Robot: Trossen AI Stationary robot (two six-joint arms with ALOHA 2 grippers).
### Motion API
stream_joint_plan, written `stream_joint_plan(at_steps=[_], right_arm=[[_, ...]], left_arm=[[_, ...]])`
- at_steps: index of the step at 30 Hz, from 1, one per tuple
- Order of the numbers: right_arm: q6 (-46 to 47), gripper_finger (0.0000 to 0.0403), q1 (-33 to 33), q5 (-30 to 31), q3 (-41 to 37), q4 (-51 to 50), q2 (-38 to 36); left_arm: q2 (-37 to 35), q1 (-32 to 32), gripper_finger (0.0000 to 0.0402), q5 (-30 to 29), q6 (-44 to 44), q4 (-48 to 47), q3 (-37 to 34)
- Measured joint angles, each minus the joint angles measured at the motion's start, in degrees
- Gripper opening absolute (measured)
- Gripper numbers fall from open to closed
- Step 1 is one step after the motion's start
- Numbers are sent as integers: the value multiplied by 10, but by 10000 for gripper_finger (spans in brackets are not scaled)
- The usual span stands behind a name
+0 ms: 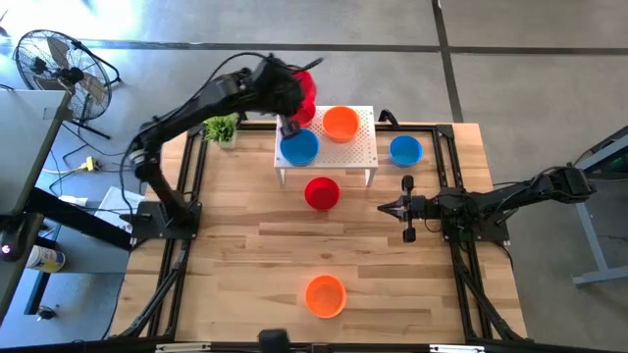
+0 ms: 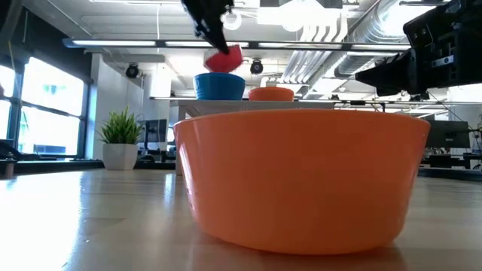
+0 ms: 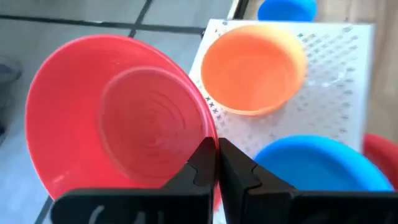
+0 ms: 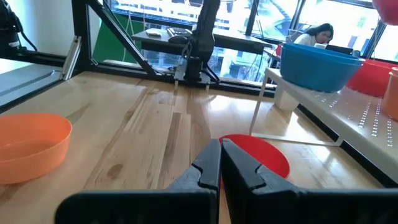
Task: Pick & Place Mini bowls
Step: Stack the bottom red bowl on top of the red bowl on the shelf
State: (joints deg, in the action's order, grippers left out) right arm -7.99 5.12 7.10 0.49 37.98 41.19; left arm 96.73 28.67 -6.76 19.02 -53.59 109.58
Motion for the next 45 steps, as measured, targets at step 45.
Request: stream_joint_plan(at_steps=[45], right_arm=[[56,1,0,-15,0,-30,0]], left_arm=[[108,9,0,-2,8,-121,23]])
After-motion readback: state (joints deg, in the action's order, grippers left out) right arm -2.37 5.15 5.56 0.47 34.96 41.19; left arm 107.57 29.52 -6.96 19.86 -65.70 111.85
